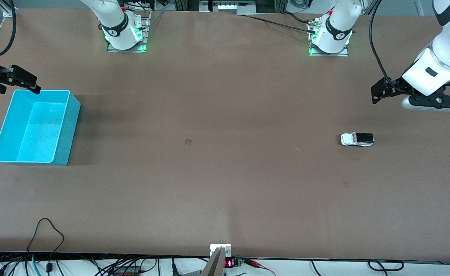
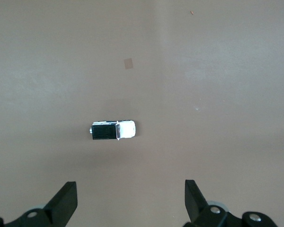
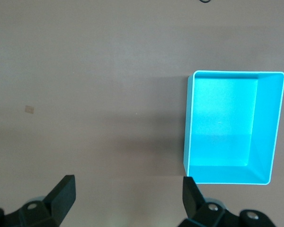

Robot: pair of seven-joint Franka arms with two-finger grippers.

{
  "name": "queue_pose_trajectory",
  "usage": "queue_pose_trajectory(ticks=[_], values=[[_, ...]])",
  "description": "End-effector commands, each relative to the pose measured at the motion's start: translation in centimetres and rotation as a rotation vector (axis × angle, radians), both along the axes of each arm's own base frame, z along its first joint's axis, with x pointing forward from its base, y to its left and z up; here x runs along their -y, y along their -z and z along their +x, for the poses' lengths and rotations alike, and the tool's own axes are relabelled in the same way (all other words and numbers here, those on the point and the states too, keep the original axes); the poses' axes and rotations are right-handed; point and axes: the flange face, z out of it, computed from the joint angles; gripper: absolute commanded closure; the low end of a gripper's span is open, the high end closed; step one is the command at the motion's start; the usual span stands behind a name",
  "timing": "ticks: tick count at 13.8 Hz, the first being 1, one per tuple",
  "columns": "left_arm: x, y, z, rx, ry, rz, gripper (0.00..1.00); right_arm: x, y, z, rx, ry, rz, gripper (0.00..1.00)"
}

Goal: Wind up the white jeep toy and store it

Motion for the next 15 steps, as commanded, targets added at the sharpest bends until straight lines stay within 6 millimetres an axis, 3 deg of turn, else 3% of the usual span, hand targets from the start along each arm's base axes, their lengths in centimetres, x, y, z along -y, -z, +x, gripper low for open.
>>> queue_pose_trajectory(ticks=[1, 6, 12, 15], values=[[-0.1, -0.7, 0.2, 0.0, 0.011, -0.002, 0.0, -0.1, -0.4, -0.1, -0.004, 0.012, 0.005, 0.0], [-0.3, 0.0, 0.4, -0.017, 0.005, 0.002, 0.0, -0.1, -0.4, -0.1, -0.004, 0.012, 0.005, 0.0], [1.1, 3.2, -0.2, -0.18, 0.032, 0.014, 0.0, -0.1, -0.2, 0.0, -0.007, 0.012, 0.005, 0.0], [1.2, 4.3, -0.1, -0.228, 0.228, -0.005, 0.0, -0.1, -0.2, 0.0, -0.007, 0.014, 0.005, 0.0]])
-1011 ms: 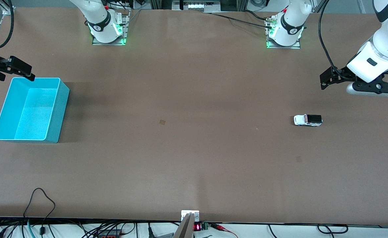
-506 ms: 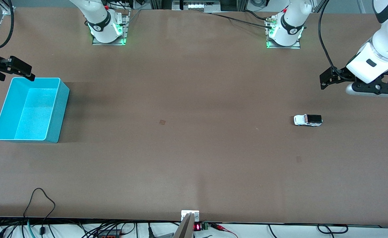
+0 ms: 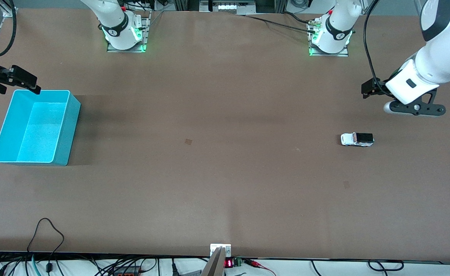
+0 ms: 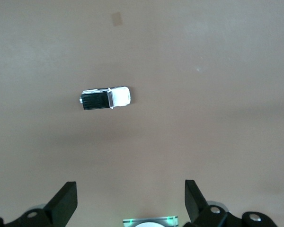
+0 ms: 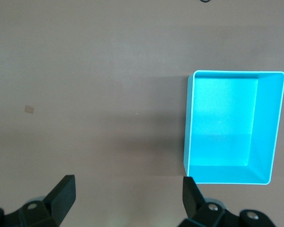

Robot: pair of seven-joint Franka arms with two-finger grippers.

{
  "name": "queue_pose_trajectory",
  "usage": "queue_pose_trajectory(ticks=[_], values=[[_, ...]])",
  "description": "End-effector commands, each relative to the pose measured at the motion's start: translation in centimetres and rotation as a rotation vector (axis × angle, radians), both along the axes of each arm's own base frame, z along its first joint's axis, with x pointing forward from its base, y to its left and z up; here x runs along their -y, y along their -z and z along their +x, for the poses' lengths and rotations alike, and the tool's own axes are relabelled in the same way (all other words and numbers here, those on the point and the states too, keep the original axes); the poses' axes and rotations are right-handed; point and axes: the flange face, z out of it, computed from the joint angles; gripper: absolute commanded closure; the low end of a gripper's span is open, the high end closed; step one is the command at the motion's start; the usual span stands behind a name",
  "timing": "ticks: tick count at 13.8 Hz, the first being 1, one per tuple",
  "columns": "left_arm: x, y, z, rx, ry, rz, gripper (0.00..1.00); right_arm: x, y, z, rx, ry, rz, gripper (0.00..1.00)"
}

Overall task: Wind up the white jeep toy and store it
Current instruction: 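Lower the left gripper over the white toy jeep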

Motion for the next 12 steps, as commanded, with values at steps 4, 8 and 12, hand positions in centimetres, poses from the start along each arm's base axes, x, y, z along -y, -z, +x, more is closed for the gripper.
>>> queue_pose_trajectory(ticks=[4, 8, 12], values=[[-1.9, 3.9, 0.6, -0.133, 0.444, -0.102, 0.0, -0.1, -0.1, 0.1, -0.007, 0.013, 0.005, 0.0], [-5.2, 9.2, -0.1, -0.188, 0.661, -0.136, 0.0, -0.1, -0.1, 0.1, -0.007, 0.014, 0.005, 0.0], [-9.0, 15.5, -1.0, -0.125, 0.882, -0.188, 0.0, -0.1, -0.1, 0.1, -0.007, 0.016, 0.005, 0.0]])
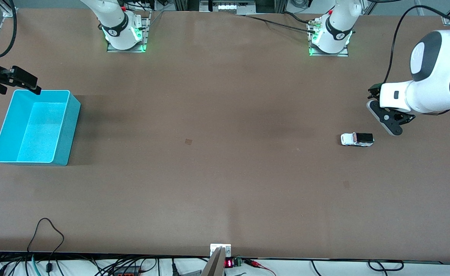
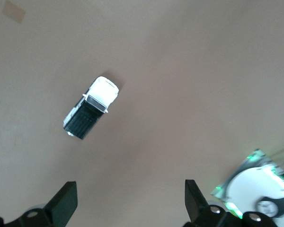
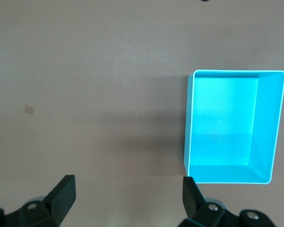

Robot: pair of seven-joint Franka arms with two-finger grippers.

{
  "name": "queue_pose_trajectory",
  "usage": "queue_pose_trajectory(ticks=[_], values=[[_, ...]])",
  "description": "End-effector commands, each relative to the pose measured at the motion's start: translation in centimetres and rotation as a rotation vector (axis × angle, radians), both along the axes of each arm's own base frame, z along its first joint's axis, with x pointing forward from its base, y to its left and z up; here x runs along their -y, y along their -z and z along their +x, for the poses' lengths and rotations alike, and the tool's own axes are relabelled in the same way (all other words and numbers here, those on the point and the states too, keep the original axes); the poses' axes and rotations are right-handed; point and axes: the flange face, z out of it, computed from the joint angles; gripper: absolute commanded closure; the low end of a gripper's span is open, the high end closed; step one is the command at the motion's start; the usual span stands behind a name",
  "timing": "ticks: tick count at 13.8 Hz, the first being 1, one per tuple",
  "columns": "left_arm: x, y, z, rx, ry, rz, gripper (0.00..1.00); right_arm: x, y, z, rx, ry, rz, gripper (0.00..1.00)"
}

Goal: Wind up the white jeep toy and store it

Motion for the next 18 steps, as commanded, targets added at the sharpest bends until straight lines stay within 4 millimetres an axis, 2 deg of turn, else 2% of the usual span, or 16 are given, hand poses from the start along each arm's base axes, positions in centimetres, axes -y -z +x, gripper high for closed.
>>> queue_pose_trajectory(ticks=[1, 5, 7, 10, 15, 18], values=[[-1.0, 3.7, -1.4, 0.045, 0.21, -0.038, 0.0, -0.1, -0.3, 0.0, -0.005, 0.009, 0.005, 0.0], [-1.1, 9.9, -2.8, 0.167, 0.438, -0.025, 0.0, -0.1, -0.2, 0.0, -0.006, 0.011, 0.005, 0.0], [-2.9, 12.3, -2.4, 0.198, 0.501, -0.045, 0.0, -0.2, -0.2, 0.0, -0.008, 0.009, 0.005, 0.0], [-2.8, 15.5, -2.1, 0.219, 0.538, -0.06, 0.0, -0.1, -0.2, 0.0, -0.006, 0.011, 0.005, 0.0], [-3.2, 19.0, -1.8, 0.271, 0.56, -0.072, 0.0, -0.2, -0.2, 0.0, -0.006, 0.009, 0.005, 0.0], [-4.1, 19.5, -1.8, 0.273, 0.581, -0.076, 0.0, -0.2, -0.2, 0.0, -0.006, 0.009, 0.005, 0.0]])
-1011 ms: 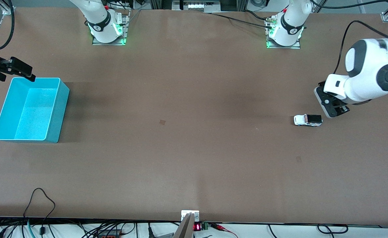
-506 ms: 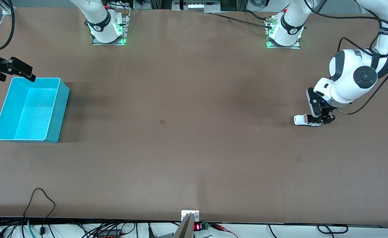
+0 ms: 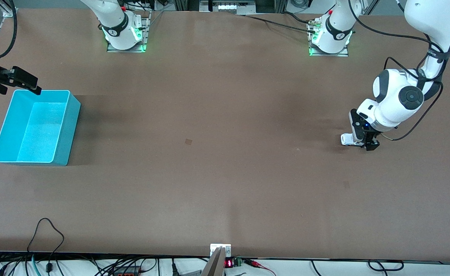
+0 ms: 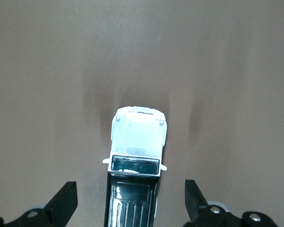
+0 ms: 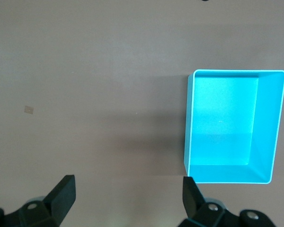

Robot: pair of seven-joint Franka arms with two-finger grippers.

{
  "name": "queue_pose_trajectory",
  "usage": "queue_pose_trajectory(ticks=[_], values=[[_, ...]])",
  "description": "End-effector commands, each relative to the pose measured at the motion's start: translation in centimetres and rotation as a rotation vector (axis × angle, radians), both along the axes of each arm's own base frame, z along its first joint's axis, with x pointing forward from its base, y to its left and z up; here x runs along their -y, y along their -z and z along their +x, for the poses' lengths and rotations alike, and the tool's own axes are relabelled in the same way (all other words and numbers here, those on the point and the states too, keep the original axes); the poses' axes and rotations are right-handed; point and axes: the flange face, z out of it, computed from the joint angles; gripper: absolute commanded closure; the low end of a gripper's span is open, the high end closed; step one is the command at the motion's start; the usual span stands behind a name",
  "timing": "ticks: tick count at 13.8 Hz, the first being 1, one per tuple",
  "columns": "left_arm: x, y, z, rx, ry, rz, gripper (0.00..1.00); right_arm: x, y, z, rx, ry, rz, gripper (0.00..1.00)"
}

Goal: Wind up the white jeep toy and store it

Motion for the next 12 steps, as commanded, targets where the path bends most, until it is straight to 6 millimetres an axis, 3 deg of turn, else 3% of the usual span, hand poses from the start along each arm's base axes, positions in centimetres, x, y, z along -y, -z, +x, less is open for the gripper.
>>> queue_pose_trajectory(ticks=[1, 6, 7, 8, 9, 10, 11, 12], values=[[-1.0, 0.6, 0.0, 0.0, 0.047, 0.01, 0.0, -0.2, -0.3, 0.0, -0.005, 0.008, 0.005, 0.0], [-1.2, 2.6, -0.1, 0.014, 0.058, 0.0, 0.0, -0.2, -0.3, 0.0, -0.006, 0.008, 0.005, 0.0], [-1.9, 3.1, -0.2, 0.007, 0.062, -0.002, 0.04, -0.2, -0.2, 0.0, -0.008, 0.008, 0.005, 0.0], [-1.9, 3.1, -0.2, 0.006, 0.111, -0.001, 0.18, -0.2, -0.2, 0.0, -0.008, 0.008, 0.005, 0.0], [-1.8, 3.0, -0.2, 0.004, 0.157, 0.001, 0.45, -0.2, -0.2, 0.0, -0.008, 0.008, 0.005, 0.0], [-2.0, 3.0, -0.2, 0.004, 0.164, 0.002, 0.66, -0.2, -0.2, 0.0, -0.008, 0.008, 0.005, 0.0], [-1.9, 3.0, -0.2, 0.001, 0.167, 0.002, 0.78, -0.2, -0.2, 0.0, -0.008, 0.008, 0.005, 0.0], [-1.8, 3.1, -0.3, -0.003, 0.158, 0.0, 0.8, -0.2, -0.2, 0.0, -0.008, 0.008, 0.005, 0.0]])
